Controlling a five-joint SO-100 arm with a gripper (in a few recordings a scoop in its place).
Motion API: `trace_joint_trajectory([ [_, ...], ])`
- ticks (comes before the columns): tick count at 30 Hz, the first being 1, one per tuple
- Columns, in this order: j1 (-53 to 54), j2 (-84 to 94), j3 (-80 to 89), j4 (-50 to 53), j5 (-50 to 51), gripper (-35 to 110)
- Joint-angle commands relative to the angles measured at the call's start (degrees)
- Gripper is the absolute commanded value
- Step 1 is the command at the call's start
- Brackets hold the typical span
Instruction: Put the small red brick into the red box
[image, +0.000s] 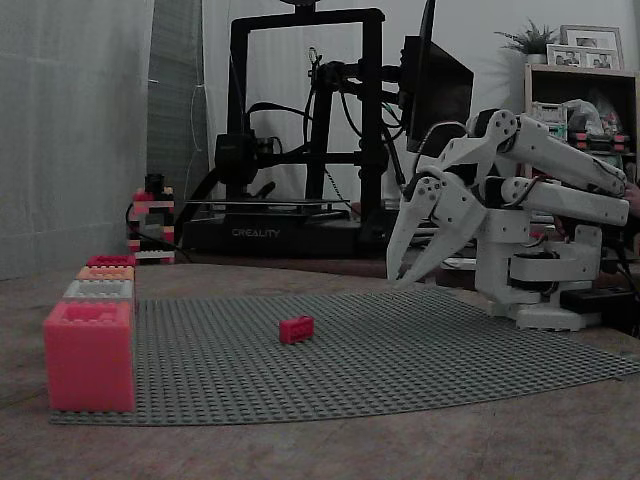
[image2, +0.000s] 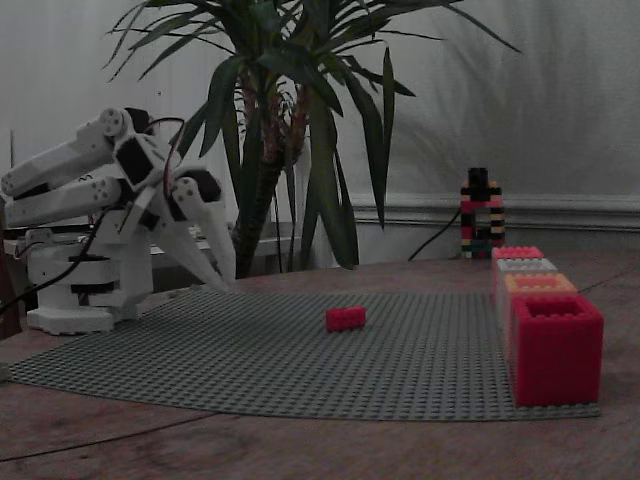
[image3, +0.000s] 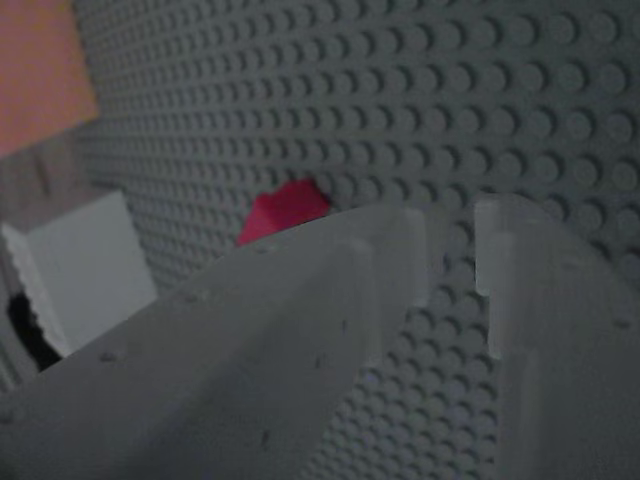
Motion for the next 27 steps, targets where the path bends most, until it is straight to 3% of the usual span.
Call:
trace_joint_trajectory([
  [1, -0.44, 0.62, -0.35, 1.23, 1.23, 0],
  [18, -0.53, 0.26, -0.44, 0.97, 1.49, 0],
  [27, -0.7, -16.52, -10.02, -9.76, 16.08, 7],
])
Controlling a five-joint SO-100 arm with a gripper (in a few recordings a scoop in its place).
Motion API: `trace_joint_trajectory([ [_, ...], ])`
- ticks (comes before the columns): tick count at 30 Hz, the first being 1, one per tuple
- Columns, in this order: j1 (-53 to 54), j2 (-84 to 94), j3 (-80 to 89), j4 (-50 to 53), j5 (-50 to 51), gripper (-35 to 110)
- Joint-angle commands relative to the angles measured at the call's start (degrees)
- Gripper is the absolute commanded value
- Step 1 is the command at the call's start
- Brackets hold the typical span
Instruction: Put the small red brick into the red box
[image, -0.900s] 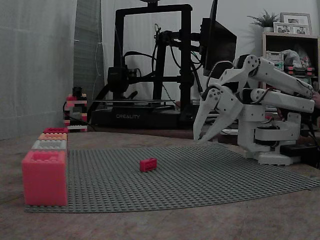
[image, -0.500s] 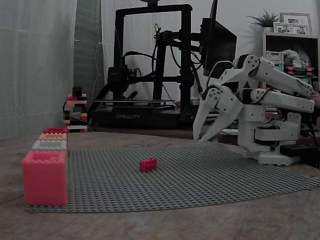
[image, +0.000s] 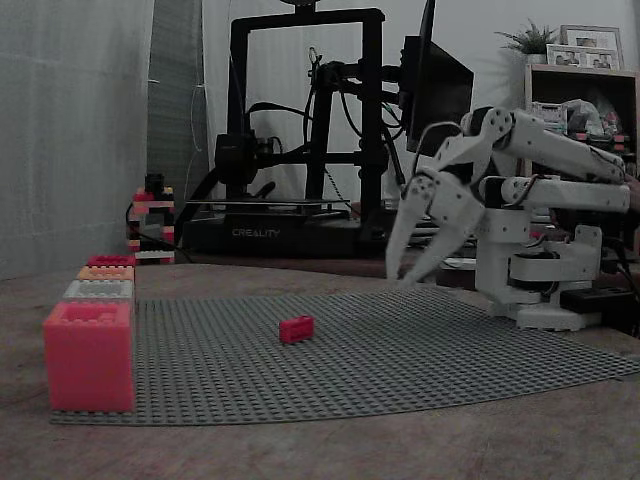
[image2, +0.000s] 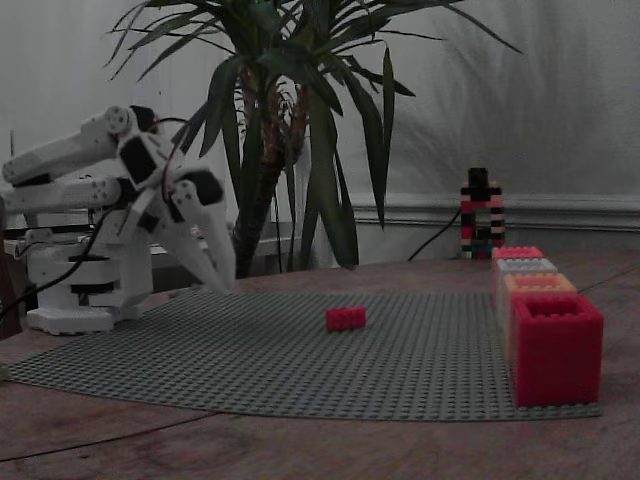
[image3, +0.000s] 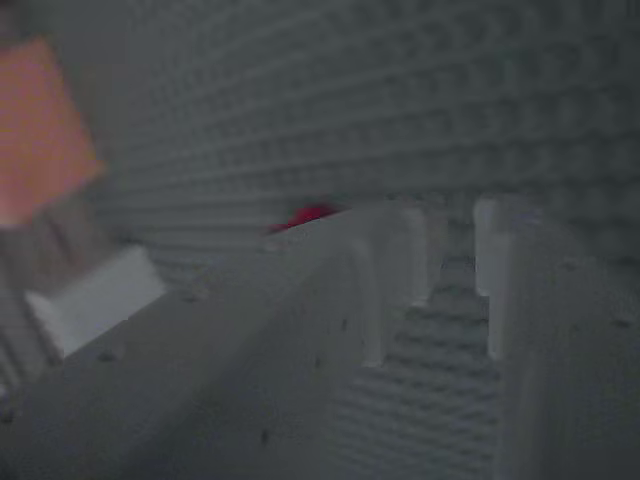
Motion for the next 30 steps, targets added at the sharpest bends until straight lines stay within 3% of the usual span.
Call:
trace_joint_trajectory([
  [1, -0.88, -8.17, -6.42, -6.5, 6.68, 9],
  [15, -7.29, -41.13, -17.75, -21.53, 17.84, 17],
  [30, -9.14, -72.25, -37.71, -25.58, 23.91, 17],
])
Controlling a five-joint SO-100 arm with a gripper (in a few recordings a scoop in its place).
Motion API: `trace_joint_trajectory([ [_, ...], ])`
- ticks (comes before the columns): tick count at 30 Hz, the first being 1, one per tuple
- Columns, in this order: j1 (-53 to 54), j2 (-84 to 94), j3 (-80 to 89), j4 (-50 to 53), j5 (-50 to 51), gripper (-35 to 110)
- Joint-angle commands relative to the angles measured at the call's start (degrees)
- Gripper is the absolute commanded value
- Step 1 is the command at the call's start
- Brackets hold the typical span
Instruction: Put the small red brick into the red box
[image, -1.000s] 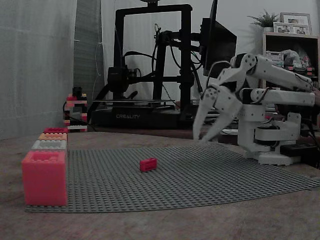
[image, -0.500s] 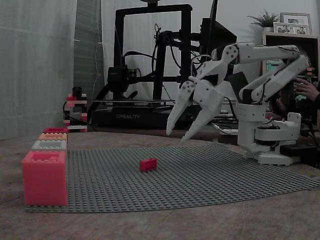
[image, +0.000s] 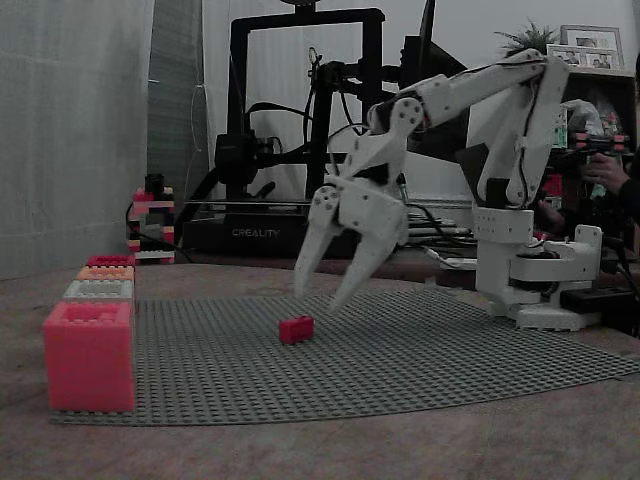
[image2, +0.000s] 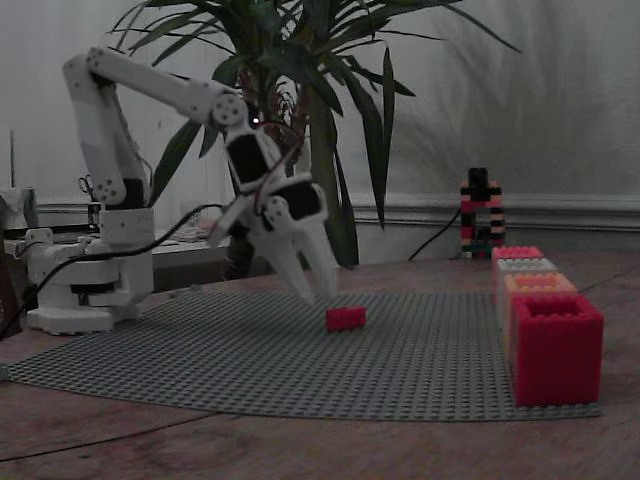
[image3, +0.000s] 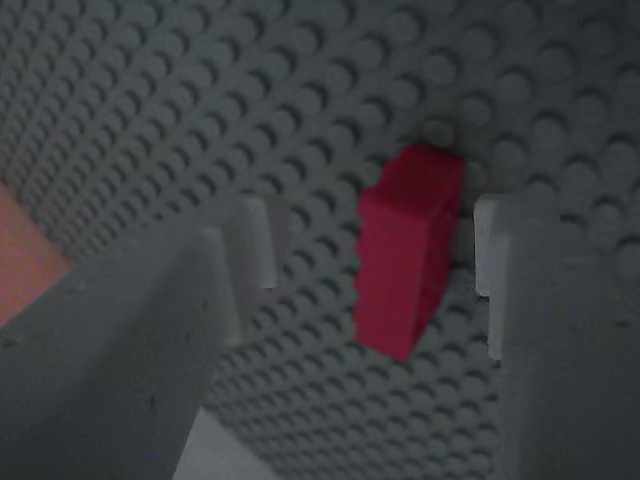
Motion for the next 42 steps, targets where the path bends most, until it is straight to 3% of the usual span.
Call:
trace_joint_trajectory([
  [1, -1.85, -3.43, -6.94, -0.09, 1.05, 17],
  [14, -3.34, -11.95, -13.1, 1.67, 2.55, 16],
  [25, -3.69, -15.03, -16.52, 1.58, 2.9, 0],
  [30, -2.55, -13.8, -20.74, 1.93, 3.16, 0],
  [42, 17.31, -19.42, -48.16, 1.23, -10.55, 0],
])
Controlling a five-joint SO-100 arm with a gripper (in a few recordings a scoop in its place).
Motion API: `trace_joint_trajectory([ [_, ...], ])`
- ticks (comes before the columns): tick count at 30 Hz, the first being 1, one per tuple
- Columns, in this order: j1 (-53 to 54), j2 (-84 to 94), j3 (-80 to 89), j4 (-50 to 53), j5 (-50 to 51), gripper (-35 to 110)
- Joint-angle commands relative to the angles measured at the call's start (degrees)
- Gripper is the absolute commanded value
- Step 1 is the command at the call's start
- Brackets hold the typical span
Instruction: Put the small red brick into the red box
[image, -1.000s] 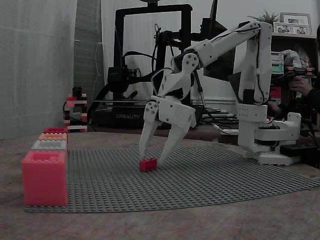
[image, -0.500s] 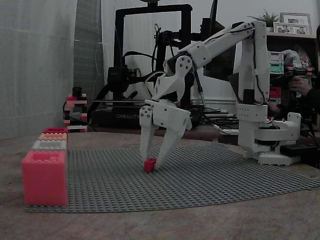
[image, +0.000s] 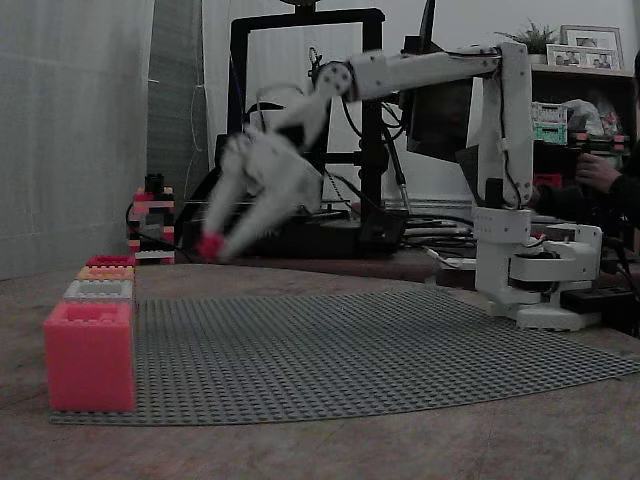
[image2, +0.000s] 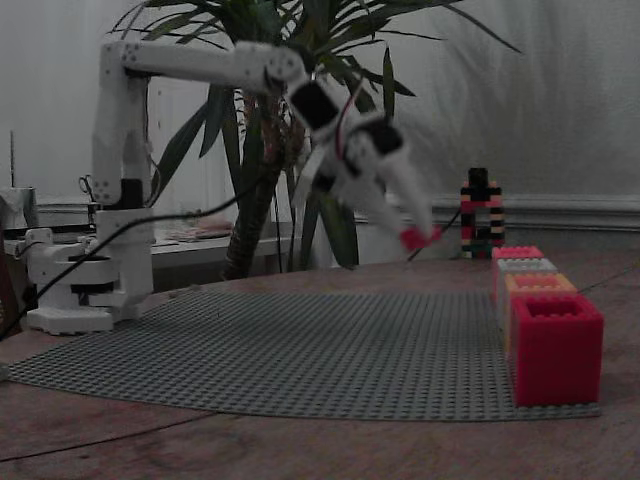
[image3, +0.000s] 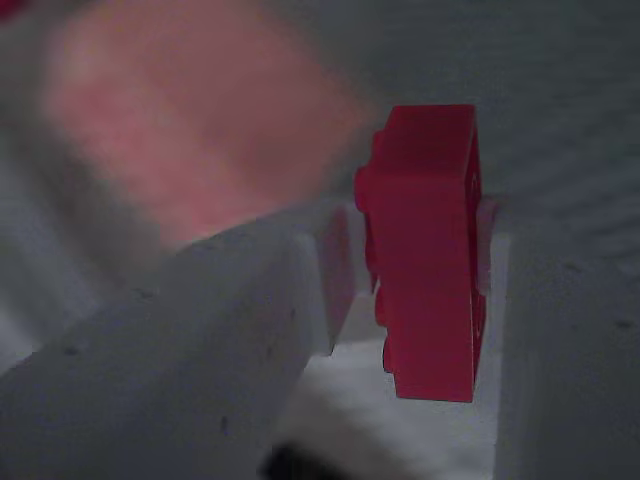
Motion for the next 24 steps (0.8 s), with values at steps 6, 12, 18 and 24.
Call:
trace_joint_trajectory([
  [6, 15.38, -12.48, -22.24, -4.83, -12.39, 0],
  [12, 16.88, -23.03, -32.34, -7.47, -16.88, 0],
  [18, 16.7, -30.59, -40.52, -11.07, -19.6, 0],
  [24, 16.35, -34.98, -44.47, -13.36, -21.97, 3],
])
